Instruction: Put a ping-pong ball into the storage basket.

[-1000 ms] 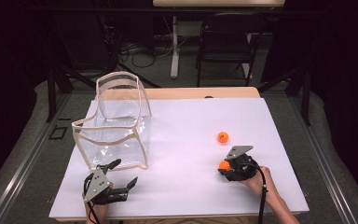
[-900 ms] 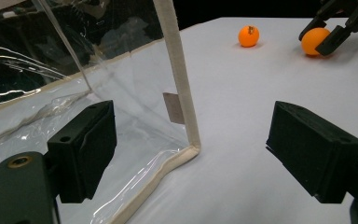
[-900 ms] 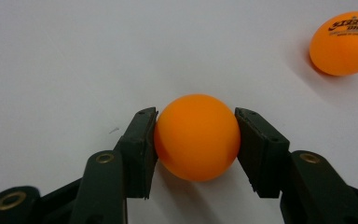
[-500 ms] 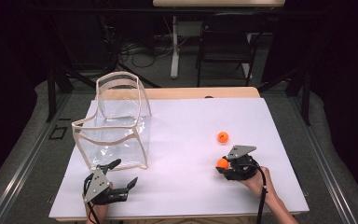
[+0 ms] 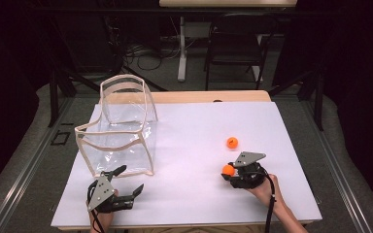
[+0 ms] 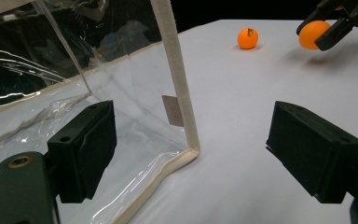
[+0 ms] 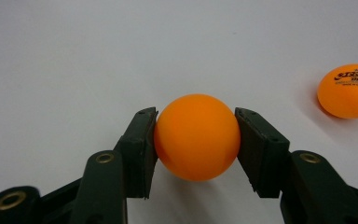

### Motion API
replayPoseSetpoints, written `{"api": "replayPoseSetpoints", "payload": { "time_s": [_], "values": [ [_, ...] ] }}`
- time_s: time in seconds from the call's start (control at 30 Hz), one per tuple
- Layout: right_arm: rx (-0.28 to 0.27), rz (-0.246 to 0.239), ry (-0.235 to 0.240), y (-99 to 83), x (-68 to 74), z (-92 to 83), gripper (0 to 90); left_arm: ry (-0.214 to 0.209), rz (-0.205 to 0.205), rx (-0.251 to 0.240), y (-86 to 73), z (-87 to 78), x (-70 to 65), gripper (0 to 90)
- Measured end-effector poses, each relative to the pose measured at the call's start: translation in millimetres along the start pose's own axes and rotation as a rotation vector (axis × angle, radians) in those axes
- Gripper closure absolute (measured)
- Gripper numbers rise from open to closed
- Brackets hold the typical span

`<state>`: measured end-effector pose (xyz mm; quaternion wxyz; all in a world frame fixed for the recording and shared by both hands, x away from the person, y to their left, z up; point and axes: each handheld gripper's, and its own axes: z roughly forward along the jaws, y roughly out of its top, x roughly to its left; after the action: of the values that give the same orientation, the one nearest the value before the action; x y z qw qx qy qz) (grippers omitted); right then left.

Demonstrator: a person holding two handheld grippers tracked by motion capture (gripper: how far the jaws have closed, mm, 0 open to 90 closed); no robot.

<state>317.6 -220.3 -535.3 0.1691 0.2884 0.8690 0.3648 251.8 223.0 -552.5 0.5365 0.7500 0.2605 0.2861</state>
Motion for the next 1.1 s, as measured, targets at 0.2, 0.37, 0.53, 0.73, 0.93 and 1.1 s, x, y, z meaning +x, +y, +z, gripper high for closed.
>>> {"api": "replayPoseSetpoints", "payload": {
  "time_s": [0.2,0.37,0.53,0.73,0.93,1.1],
  "values": [
    [-0.023,-0.004,0.004,1.7,1.5,0.7,50.5,0.0,0.0,0.0,0.0,0.4,0.0,15.5],
    [-0.038,-0.005,0.003,2.9,3.9,1.1,50.5,0.0,-0.001,0.001,0.0,0.7,0.1,15.5],
    [-0.052,-0.006,0.001,4.3,4.9,0.9,50.5,-0.001,-0.003,0.002,-0.1,0.9,0.3,15.5],
    [-0.071,-0.011,0.004,6.5,6.8,0.6,50.5,-0.002,-0.005,0.002,-0.1,1.0,0.3,15.5],
    [-0.084,-0.015,0.009,8.4,8.6,0.7,50.6,0.0,-0.004,0.001,0.0,0.6,0.6,15.5],
    [-0.089,-0.016,0.006,9.5,10.1,0.9,50.6,0.001,-0.002,0.001,0.0,0.5,0.6,15.5]
  ]
}}
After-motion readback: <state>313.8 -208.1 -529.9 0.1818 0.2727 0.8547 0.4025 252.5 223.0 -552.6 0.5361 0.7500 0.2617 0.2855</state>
